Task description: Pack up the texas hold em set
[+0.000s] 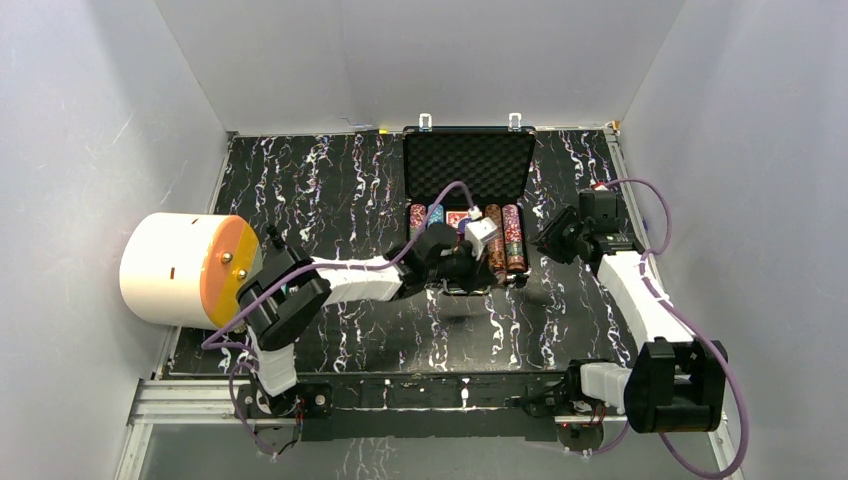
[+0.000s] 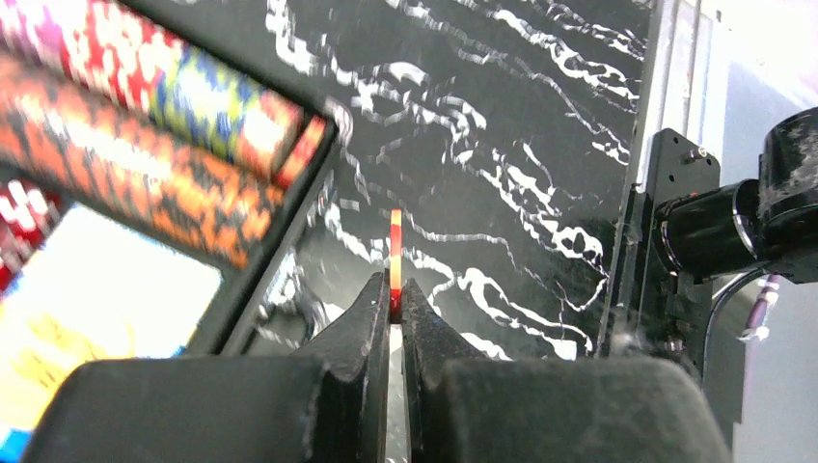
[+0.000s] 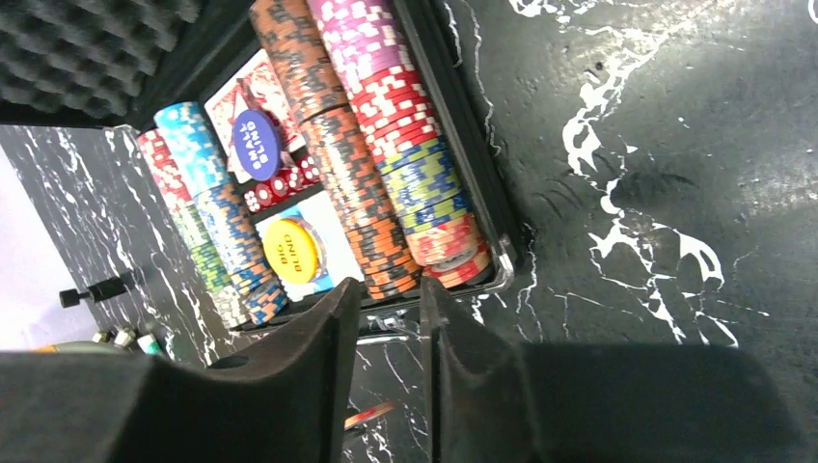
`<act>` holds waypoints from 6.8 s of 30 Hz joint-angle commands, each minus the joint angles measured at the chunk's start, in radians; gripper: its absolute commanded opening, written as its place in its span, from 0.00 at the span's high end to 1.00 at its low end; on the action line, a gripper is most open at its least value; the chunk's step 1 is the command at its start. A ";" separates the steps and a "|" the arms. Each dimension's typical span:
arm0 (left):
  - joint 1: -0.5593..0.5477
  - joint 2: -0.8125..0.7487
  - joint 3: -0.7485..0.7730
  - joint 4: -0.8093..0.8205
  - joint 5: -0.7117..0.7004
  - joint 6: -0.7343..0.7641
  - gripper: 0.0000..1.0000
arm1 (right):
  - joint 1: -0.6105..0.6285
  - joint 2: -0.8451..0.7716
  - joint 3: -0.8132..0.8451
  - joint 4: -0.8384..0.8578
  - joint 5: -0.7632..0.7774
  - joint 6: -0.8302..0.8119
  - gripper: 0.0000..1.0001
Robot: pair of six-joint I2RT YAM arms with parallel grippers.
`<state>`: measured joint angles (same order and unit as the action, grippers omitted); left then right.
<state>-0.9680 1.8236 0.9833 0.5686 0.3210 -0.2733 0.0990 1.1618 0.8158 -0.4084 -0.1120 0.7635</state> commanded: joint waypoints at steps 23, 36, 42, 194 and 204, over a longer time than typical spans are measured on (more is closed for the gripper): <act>0.032 0.296 0.571 -0.418 0.196 0.480 1.00 | -0.146 -0.008 -0.180 0.039 -0.120 -0.050 0.70; 0.031 0.337 0.619 -0.461 0.108 0.537 1.00 | -0.147 -0.025 -0.181 0.034 -0.127 -0.057 0.69; 0.029 0.364 0.649 -0.461 0.062 0.540 1.00 | -0.147 -0.026 -0.183 0.035 -0.133 -0.057 0.68; 0.328 0.038 0.247 -0.987 -0.154 -0.081 0.72 | 0.153 0.090 -0.104 -0.072 0.034 -0.178 0.92; 0.328 0.020 0.236 -0.946 -0.110 -0.090 0.72 | 0.164 0.140 -0.191 0.167 0.102 -0.160 1.00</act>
<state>-0.6327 1.7947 1.2701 -0.2562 0.2234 -0.3775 0.2535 1.3087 0.6624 -0.4000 -0.0635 0.5976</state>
